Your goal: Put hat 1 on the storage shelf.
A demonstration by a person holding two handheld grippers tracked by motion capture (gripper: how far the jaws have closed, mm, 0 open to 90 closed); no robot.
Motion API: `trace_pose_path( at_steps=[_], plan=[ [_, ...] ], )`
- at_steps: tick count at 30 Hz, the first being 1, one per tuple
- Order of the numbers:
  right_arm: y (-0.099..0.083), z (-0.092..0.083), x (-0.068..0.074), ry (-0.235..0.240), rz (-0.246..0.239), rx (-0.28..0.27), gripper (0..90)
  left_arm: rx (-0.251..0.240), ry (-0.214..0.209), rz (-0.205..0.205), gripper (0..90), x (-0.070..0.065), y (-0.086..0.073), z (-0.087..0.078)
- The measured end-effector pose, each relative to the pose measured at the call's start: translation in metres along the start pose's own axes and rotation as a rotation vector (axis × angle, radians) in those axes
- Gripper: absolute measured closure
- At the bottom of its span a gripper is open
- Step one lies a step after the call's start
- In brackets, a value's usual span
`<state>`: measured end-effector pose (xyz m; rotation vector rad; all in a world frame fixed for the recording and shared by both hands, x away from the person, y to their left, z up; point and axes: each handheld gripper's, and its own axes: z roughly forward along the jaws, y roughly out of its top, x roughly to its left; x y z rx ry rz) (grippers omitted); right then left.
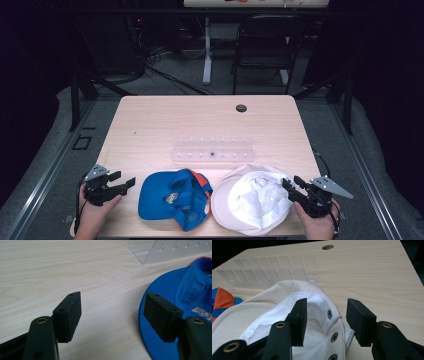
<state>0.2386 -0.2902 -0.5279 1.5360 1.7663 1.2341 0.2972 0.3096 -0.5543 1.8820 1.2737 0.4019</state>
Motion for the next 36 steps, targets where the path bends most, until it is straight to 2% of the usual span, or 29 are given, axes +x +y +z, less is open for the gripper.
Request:
trace_pose_path(
  at_steps=[3,6,8,9,11,13,15,16,21,24,27,31,33,34,36],
  plan=[
    [0.001,0.000,0.002,-0.005,0.002,0.006,51.1,0.008,-0.001,-0.007,31.1,-0.001,0.002,-0.002],
    [0.001,-0.001,0.003,-0.010,-0.002,0.011,50.9,-0.019,-0.013,-0.025,30.9,-0.004,0.004,-0.005],
    [0.003,-0.002,0.005,-0.010,0.000,0.016,50.8,-0.026,-0.014,-0.019,30.8,-0.005,0.005,-0.006],
    [0.004,-0.002,0.005,-0.013,-0.002,0.020,50.6,-0.044,-0.010,-0.008,30.5,-0.008,0.005,-0.009],
    [0.007,-0.003,0.008,-0.014,-0.008,0.035,49.9,-0.040,-0.015,-0.004,30.5,-0.010,0.006,-0.011],
    [0.010,-0.004,0.011,-0.015,-0.014,0.054,49.6,-0.052,0.011,0.031,30.6,-0.015,0.007,-0.013],
    [0.012,-0.004,0.013,-0.016,-0.016,0.064,49.6,-0.060,0.019,0.041,31.5,-0.017,0.007,-0.013],
    [0.017,-0.005,0.016,-0.021,-0.015,0.093,49.6,-0.091,0.031,0.056,33.0,-0.017,0.006,-0.013],
    [0.030,-0.005,0.019,-0.001,-0.002,0.153,49.6,-0.081,0.023,0.046,38.4,-0.012,0.007,-0.013],
    [0.037,-0.004,0.019,-0.020,-0.036,0.191,49.6,-0.067,0.023,0.034,42.6,-0.007,0.005,-0.010],
    [0.045,-0.004,0.018,0.008,-0.020,0.222,49.7,-0.061,0.015,0.029,46.5,-0.006,0.005,-0.009],
    [0.056,-0.006,0.018,0.028,-0.015,0.258,49.8,-0.063,0.002,0.030,48.1,-0.007,0.005,-0.008],
    [0.062,-0.006,0.018,0.020,-0.028,0.284,49.9,-0.073,-0.001,0.030,48.5,-0.008,0.005,-0.007],
    [0.064,-0.006,0.017,0.017,-0.037,0.299,49.8,-0.063,0.007,0.048,48.5,-0.009,0.005,-0.008],
    [0.067,-0.005,0.017,0.017,-0.039,0.317,49.8,-0.059,0.005,0.055,48.4,-0.010,0.005,-0.007]
  ],
)
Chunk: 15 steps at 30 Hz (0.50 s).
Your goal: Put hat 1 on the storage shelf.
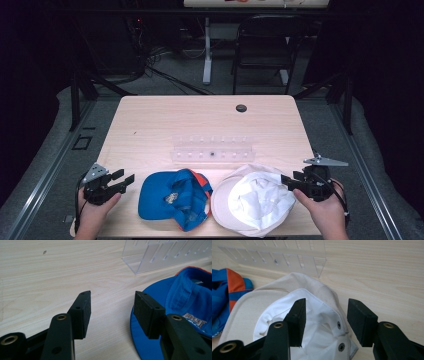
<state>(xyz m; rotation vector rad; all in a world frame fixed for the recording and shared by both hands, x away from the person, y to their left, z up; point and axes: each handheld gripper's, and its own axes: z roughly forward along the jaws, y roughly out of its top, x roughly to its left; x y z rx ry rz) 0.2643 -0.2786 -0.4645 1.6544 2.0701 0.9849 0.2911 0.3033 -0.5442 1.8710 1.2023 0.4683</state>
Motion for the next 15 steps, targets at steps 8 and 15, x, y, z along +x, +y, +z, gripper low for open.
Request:
trace_pose_path(
  at_steps=[8,15],
  plan=[
    [0.016,0.002,-0.007,-0.025,-0.002,0.166,50.2,0.013,0.031,0.040,47.2,-0.006,0.001,0.002],
    [0.020,0.012,-0.012,-0.011,0.010,0.259,50.2,0.012,0.031,0.032,46.8,-0.005,-0.001,0.004]
  ],
)
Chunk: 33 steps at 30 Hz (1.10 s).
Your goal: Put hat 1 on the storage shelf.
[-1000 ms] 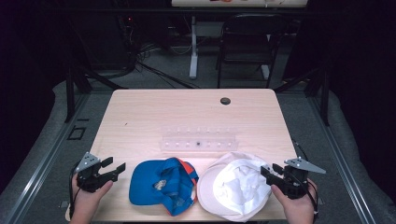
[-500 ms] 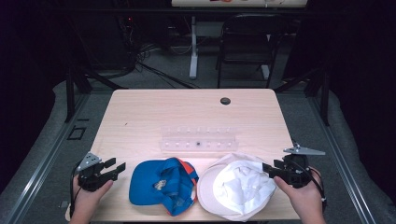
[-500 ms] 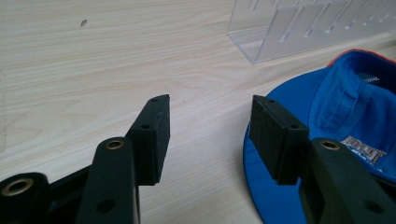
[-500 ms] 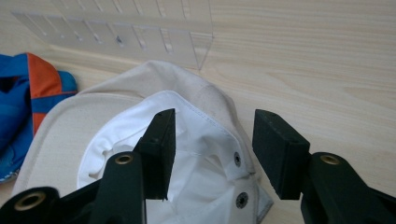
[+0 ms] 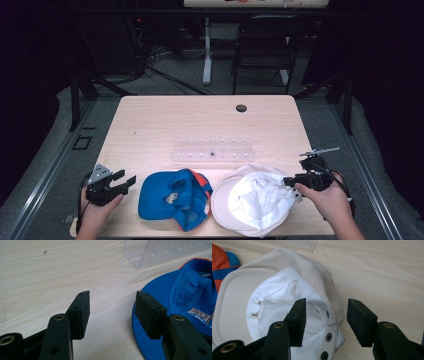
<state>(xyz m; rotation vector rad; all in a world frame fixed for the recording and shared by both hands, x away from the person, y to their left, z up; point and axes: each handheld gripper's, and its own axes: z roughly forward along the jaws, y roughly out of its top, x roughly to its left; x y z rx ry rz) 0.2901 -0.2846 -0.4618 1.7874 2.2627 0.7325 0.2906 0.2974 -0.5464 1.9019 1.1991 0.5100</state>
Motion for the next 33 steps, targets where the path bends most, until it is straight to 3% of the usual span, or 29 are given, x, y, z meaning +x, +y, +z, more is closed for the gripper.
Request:
trace_pose_path(
  at_steps=[6,14,23,33],
  plan=[
    [0.003,0.007,-0.007,0.029,0.016,0.045,50.6,0.011,-0.022,-0.012,49.8,0.002,0.000,0.001],
    [-0.001,0.018,-0.011,0.014,0.027,0.108,52.8,0.011,-0.025,-0.015,50.6,0.002,-0.001,0.002],
    [-0.004,0.034,-0.011,0.045,0.064,0.201,64.4,0.031,-0.033,-0.011,51.6,0.002,-0.001,0.003],
    [-0.002,0.035,-0.007,0.003,0.024,0.229,71.6,0.023,-0.031,-0.015,52.0,0.002,-0.001,0.004]
  ],
)
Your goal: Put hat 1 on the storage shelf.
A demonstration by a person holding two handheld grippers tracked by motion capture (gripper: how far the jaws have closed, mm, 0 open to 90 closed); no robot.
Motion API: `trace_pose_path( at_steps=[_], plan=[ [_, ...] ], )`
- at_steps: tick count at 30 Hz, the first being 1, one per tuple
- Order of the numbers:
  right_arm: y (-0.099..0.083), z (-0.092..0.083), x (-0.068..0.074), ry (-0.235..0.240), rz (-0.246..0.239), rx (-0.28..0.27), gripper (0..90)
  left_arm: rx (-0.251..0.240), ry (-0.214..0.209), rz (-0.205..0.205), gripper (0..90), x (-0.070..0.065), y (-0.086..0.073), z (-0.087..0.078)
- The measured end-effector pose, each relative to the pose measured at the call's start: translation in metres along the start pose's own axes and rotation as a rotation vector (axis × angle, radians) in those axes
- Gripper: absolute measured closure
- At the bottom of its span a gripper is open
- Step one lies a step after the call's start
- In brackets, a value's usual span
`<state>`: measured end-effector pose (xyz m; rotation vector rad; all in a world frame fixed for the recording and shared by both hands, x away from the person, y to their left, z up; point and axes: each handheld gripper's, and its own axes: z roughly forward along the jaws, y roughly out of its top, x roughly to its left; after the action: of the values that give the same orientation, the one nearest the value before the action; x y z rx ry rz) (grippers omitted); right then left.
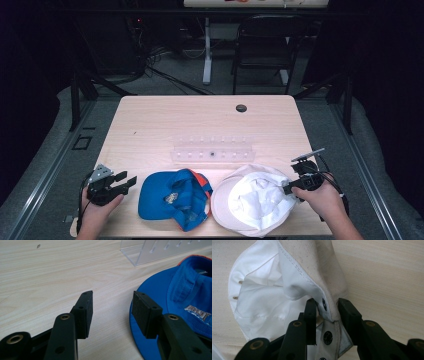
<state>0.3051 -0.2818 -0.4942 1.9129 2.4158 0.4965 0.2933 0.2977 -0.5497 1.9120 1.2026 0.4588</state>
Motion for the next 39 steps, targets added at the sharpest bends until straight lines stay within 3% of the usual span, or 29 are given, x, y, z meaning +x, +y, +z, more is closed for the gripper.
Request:
trace_pose_path(
  at_steps=[2,8,14,16,25,29,34,36,39],
  plan=[
    [0.000,0.000,0.002,0.000,0.006,-0.017,75.5,0.000,0.001,0.000,52.2,0.000,0.000,0.000],
    [0.004,-0.006,0.007,-0.009,-0.028,0.003,77.9,0.010,-0.001,0.002,52.8,0.000,0.000,-0.001],
    [0.008,-0.010,0.012,0.016,0.013,0.015,79.1,0.002,0.004,-0.003,53.1,0.000,0.000,0.000],
    [0.011,-0.015,0.014,0.017,-0.004,0.033,79.4,0.001,0.005,-0.006,53.2,0.000,0.000,0.000],
    [0.023,-0.035,0.025,0.044,0.026,0.023,80.2,0.001,0.004,-0.007,53.3,0.000,0.000,0.000],
    [0.026,-0.042,0.027,0.055,0.013,0.038,80.2,0.001,0.004,-0.009,53.3,0.001,0.000,0.000],
    [0.030,-0.056,0.029,0.116,0.020,0.019,80.6,-0.001,0.003,-0.011,53.3,0.001,0.000,0.000],
    [0.032,-0.063,0.029,0.165,0.043,0.005,80.7,-0.001,0.003,-0.012,53.4,0.001,0.000,0.000],
    [0.033,-0.067,0.030,0.202,0.075,-0.013,80.8,-0.003,0.000,-0.013,53.4,0.001,0.000,0.000]
  ],
)
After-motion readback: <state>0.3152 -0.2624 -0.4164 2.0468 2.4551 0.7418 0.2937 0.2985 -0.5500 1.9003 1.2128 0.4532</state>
